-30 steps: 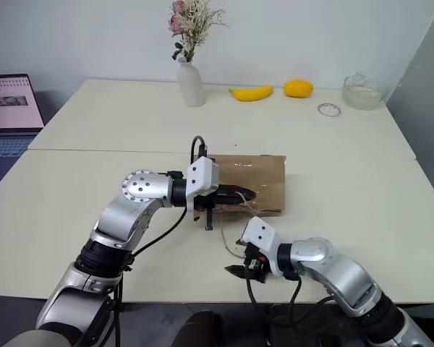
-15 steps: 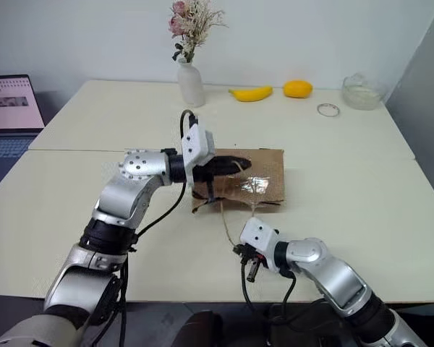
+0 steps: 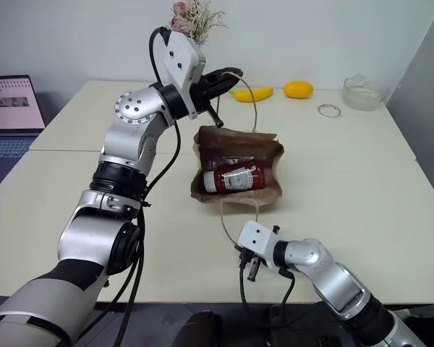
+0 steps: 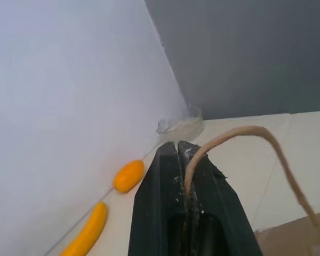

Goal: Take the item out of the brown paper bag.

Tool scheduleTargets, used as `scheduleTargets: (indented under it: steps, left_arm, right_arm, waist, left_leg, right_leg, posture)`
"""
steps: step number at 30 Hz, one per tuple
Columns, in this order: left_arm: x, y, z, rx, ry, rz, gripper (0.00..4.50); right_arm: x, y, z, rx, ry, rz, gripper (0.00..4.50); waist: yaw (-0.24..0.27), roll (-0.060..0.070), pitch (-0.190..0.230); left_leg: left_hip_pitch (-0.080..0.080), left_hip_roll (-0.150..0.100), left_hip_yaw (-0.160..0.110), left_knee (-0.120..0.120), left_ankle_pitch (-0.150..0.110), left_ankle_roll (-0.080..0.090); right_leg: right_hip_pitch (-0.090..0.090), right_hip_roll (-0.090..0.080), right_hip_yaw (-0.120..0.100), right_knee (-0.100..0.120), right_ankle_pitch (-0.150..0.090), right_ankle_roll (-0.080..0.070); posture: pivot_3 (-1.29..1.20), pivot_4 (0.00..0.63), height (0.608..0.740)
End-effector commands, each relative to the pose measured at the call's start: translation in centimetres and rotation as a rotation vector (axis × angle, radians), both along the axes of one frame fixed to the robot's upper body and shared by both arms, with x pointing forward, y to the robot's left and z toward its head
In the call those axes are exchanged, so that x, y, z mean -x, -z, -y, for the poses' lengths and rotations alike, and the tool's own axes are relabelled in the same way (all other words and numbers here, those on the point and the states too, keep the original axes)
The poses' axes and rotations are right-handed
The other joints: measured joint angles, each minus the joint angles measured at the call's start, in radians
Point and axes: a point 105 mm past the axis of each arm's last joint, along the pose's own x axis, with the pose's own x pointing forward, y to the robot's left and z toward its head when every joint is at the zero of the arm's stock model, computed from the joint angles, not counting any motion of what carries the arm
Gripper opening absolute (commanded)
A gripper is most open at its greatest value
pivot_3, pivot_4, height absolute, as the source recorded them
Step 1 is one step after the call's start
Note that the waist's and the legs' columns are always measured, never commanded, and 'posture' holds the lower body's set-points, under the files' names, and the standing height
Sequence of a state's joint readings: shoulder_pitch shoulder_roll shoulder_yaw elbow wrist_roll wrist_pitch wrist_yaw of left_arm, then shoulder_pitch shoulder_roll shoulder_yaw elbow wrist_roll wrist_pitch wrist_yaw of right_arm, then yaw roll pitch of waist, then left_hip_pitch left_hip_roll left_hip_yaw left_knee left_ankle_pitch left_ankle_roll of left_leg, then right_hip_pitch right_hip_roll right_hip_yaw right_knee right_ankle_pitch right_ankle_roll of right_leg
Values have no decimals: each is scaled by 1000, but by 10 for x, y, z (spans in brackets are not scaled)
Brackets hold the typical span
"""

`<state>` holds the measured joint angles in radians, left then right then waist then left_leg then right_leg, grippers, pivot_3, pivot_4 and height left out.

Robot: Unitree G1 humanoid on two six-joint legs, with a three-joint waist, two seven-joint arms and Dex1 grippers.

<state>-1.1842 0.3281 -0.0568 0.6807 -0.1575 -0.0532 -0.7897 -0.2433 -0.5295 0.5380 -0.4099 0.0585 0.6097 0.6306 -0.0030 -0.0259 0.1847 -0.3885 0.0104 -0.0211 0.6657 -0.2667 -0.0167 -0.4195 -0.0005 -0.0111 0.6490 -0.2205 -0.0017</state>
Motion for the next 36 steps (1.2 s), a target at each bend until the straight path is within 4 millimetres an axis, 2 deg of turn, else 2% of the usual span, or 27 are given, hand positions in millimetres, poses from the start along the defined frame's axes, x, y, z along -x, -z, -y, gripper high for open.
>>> scheduleTargets:
  steps: [1,4,6,7,10,13,18,22,25,30,33,35,36]
  left_arm:
    - [9,-19,4,33,48,49,0]
    - [18,-16,9,33,116,26,0]
    - [28,-15,13,30,169,41,0]
    - [33,-15,15,26,185,49,0]
    - [45,-13,20,22,233,50,0]
    - [51,-12,24,31,260,43,0]
    - [60,-8,26,38,293,20,0]
    - [64,-4,28,34,316,3,0]
    - [70,-1,30,24,352,-8,0]
    - [71,-4,29,35,358,-15,0]
    - [74,-9,28,43,366,-11,0]
    - [74,-10,27,45,366,-11,0]
    - [74,-10,26,43,362,-11,0]
  right_arm:
    - [3,8,9,47,18,-13,15]
    - [-3,-17,7,-20,44,57,15]
    - [-9,-41,10,-90,86,119,406]
    - [-8,-49,12,-108,91,130,642]
    - [-4,-69,17,-129,86,157,1724]
    - [11,-83,20,-132,23,156,2780]
    - [26,-104,31,-125,-36,151,2780]
    - [37,-117,43,-156,-77,70,2780]
    - [39,-128,55,-167,-84,39,2780]
    - [-2,-160,31,-247,14,244,2780]
    - [-14,-151,7,-175,-29,290,2780]
    - [-23,-145,-1,-133,-33,316,2780]
    - [-31,-142,-7,-111,-24,323,2971]
  waist:
    - [1,0,0]
    - [1,0,0]
    - [1,0,0]
    - [1,0,0]
    - [1,0,0]
    - [0,0,0]
    - [0,0,0]
    - [1,0,0]
    - [1,0,0]
    - [-10,0,0]
    - [-10,0,0]
    - [-12,0,0]
    - [-12,0,0]
  left_leg:
    - [0,0,0,0,0,0]
    - [-2,0,0,0,0,0]
    - [-3,0,0,0,0,0]
    - [-3,0,-1,0,0,0]
    - [-2,1,-2,0,0,0]
    - [-2,1,-2,0,0,0]
    - [-2,1,-2,0,0,0]
    - [-2,0,-2,0,0,0]
    - [-2,0,-2,0,0,0]
    - [3,0,0,0,0,0]
    - [3,1,-1,0,0,0]
    - [2,1,-1,-1,0,0]
    - [2,1,-1,-1,0,0]
  right_leg:
    - [0,0,0,0,0,0]
    - [0,0,0,-1,0,0]
    - [-1,-1,0,-1,0,0]
    - [-1,-1,1,-1,0,0]
    - [-2,-1,1,0,0,0]
    - [-2,0,0,1,0,0]
    - [-1,0,1,1,0,0]
    - [-1,0,0,1,0,0]
    - [-1,0,0,0,0,0]
    - [0,1,2,3,0,0]
    - [-1,2,2,4,0,-1]
    - [-1,1,2,4,-1,-1]
    - [-1,1,3,4,-1,-1]
  posture:
    - [0,150,740]
    - [0,150,740]
    - [0,150,740]
    - [0,150,740]
    - [0,150,740]
    - [0,150,740]
    - [0,150,740]
    - [0,150,740]
    - [0,150,740]
    - [0,150,740]
    - [0,150,740]
    - [0,150,740]
    - [0,150,740]
